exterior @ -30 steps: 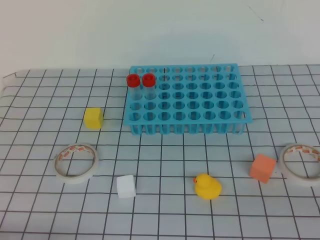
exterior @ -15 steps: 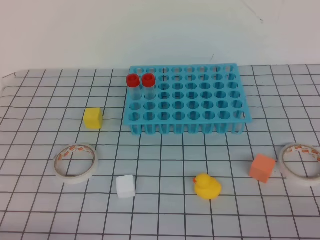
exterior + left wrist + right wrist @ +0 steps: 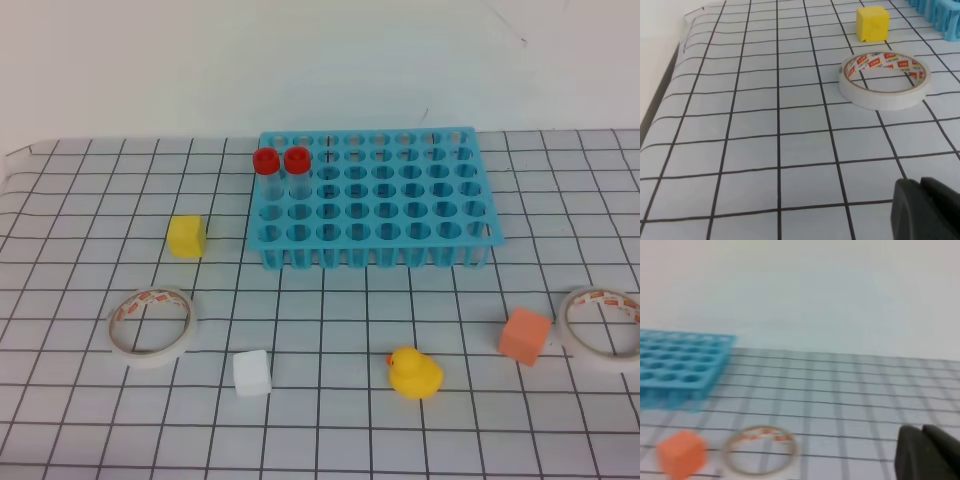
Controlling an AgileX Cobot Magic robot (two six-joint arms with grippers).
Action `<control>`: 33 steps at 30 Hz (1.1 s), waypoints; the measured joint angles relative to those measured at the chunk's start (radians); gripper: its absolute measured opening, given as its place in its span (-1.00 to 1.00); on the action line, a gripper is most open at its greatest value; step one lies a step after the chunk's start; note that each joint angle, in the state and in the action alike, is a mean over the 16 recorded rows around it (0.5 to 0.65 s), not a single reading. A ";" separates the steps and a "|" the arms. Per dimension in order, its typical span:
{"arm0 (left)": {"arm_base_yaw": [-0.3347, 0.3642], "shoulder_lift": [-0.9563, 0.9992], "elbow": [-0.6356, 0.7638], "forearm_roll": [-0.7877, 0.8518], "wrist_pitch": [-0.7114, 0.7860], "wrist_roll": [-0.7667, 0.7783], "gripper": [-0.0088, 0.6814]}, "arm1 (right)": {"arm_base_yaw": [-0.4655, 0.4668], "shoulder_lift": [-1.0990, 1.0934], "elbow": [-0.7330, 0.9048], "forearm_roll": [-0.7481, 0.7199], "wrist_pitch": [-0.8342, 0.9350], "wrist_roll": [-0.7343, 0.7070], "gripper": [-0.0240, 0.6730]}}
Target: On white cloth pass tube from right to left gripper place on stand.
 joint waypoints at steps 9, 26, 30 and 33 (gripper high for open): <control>0.000 0.000 0.000 0.000 0.000 -0.007 -0.97 | -0.232 0.000 0.093 0.014 0.025 -0.008 -0.94; 0.000 0.000 0.000 0.000 0.000 -0.017 -0.98 | -0.239 0.002 0.168 0.017 0.065 -0.123 -0.94; 0.000 0.000 0.000 0.000 0.000 -0.017 -0.98 | -0.234 0.002 0.168 0.017 0.067 -0.109 -0.94; 0.000 0.000 0.000 0.000 0.000 -0.017 -0.98 | -0.231 0.002 0.167 0.017 0.070 -0.089 -0.94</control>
